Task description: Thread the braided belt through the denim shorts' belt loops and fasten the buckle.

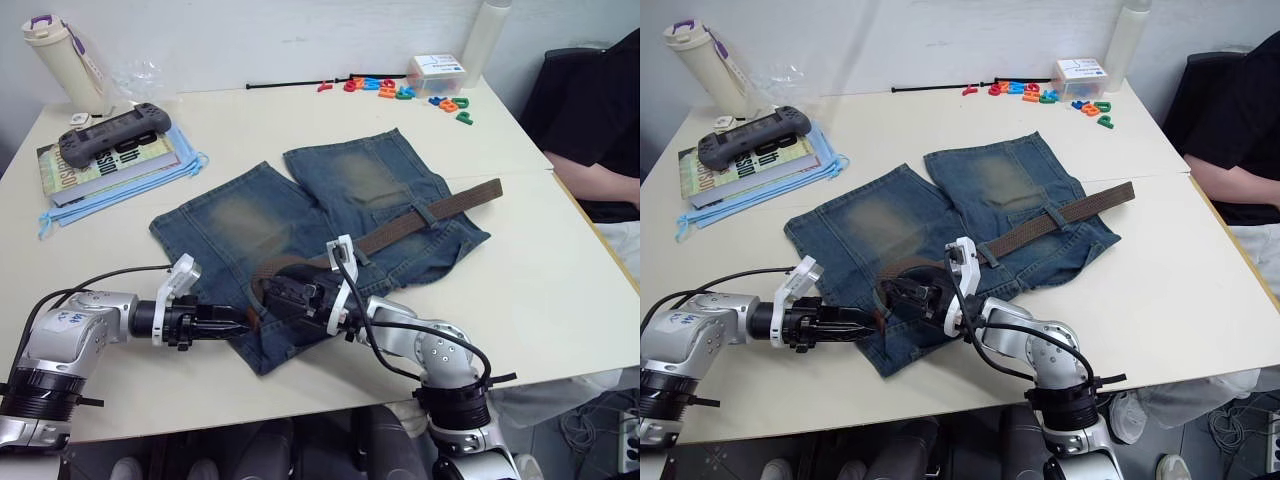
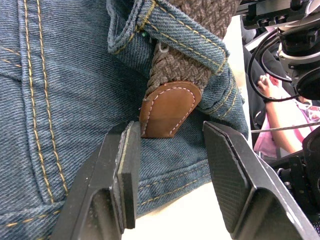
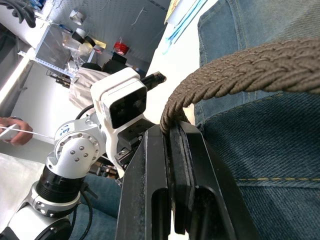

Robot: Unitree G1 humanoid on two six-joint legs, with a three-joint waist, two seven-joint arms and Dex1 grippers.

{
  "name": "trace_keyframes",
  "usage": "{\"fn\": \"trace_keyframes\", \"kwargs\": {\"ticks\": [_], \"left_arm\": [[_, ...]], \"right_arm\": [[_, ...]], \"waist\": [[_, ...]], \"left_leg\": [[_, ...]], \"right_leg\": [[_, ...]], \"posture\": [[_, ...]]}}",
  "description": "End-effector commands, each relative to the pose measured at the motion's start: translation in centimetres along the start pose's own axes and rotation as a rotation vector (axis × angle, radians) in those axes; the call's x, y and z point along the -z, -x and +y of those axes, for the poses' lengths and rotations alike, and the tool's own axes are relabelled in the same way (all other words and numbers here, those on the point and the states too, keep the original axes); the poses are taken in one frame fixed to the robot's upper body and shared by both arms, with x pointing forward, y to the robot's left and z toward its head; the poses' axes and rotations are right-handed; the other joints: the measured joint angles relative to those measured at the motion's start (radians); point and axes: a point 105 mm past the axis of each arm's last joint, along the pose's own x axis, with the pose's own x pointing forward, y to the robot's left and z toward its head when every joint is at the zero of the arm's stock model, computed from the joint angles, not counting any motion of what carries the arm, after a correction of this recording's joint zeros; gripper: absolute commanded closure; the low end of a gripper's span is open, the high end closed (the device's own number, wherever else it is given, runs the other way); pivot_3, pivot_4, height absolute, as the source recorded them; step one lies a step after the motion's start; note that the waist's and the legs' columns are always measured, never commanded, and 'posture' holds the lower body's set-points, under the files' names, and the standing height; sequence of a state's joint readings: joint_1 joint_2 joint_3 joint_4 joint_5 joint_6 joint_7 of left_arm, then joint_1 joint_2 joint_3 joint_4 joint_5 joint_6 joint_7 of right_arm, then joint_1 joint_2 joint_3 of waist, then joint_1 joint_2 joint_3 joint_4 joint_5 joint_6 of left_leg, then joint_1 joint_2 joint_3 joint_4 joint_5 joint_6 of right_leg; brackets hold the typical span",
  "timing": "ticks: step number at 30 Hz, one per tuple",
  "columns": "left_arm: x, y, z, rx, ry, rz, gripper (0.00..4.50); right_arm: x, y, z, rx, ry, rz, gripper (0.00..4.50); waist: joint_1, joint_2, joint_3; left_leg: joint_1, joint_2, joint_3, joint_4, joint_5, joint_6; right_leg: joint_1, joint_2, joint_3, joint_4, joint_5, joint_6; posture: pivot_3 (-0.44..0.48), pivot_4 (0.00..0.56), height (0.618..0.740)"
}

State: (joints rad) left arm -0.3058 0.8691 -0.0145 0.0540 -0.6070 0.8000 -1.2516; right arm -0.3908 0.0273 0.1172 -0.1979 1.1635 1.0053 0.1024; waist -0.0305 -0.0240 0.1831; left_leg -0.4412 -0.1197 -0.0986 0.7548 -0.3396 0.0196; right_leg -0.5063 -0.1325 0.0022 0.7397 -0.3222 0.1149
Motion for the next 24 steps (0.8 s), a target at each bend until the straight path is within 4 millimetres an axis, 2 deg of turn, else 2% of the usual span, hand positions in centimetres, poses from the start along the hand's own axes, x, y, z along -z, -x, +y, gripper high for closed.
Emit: {"fn": "trace_keyframes", "kwargs": {"ticks": [1, 2, 5, 6, 16, 22, 24], "left_arm": [[-1.0, 0.0, -1.2, 0.071, -0.024, -0.021, 2.78], [-1.0, 0.0, -1.3, 0.077, -0.022, -0.018, 3.03], [-1.1, -0.1, -1.7, 0.095, -0.016, -0.022, 4.29], [-1.2, -0.1, -1.9, 0.100, -0.016, -0.028, 4.42], [-1.6, 0.4, -1.6, 0.052, -0.001, -0.059, 4.42], [-1.8, 1.5, -0.6, -0.103, -0.048, -0.142, 4.42], [-1.9, 1.7, -1.1, -0.136, -0.054, -0.185, 3.81]], "right_arm": [[0.3, -0.3, 1.0, -0.036, 0.013, 0.009, 4.50], [0.3, -0.3, 1.0, -0.035, 0.013, 0.009, 4.50], [0.4, -0.3, 0.9, -0.027, 0.012, 0.010, 4.50], [0.4, -0.3, 0.8, -0.025, 0.012, 0.011, 4.50], [0.3, -0.1, 0.2, 0.018, 0.028, 0.007, 4.50], [0.0, 0.5, -0.3, 0.048, 0.015, -0.009, 4.50], [0.3, 0.6, -0.8, 0.069, -0.008, -0.006, 4.50]], "waist": [[0.000, 0.000, 0.000], [0.000, 0.000, 0.000], [0.000, 0.000, 0.000], [0.000, 0.000, 0.000], [-0.001, 0.000, 0.000], [0.000, 0.000, 0.000], [0.000, 0.000, 0.000]], "left_leg": [[0.000, 0.000, 0.000, 0.000, 0.000, 0.000], [0.000, 0.000, 0.000, 0.000, 0.000, 0.000], [0.000, 0.000, 0.000, 0.000, 0.000, 0.000], [0.000, 0.000, 0.000, 0.000, 0.000, 0.000], [0.000, 0.000, 0.000, 0.000, 0.000, 0.000], [0.000, 0.000, 0.000, 0.000, 0.000, -0.001], [0.000, 0.000, 0.000, 0.000, 0.000, 0.000]], "right_leg": [[0.000, 0.000, 0.000, 0.000, 0.000, 0.000], [0.000, 0.000, 0.000, 0.000, 0.000, 0.000], [0.000, 0.000, 0.000, 0.000, 0.000, 0.000], [0.000, 0.000, 0.000, 0.000, 0.000, 0.000], [0.000, 0.000, 0.000, 0.000, 0.000, 0.000], [0.000, 0.000, 0.001, 0.001, 0.000, 0.000], [0.000, 0.000, 0.001, 0.000, 0.000, 0.000]], "posture": [[0.000, 0.150, 0.657], [0.000, 0.150, 0.657], [0.000, 0.150, 0.657], [0.000, 0.150, 0.657], [0.000, 0.150, 0.657], [0.000, 0.150, 0.657], [0.000, 0.150, 0.657]]}}
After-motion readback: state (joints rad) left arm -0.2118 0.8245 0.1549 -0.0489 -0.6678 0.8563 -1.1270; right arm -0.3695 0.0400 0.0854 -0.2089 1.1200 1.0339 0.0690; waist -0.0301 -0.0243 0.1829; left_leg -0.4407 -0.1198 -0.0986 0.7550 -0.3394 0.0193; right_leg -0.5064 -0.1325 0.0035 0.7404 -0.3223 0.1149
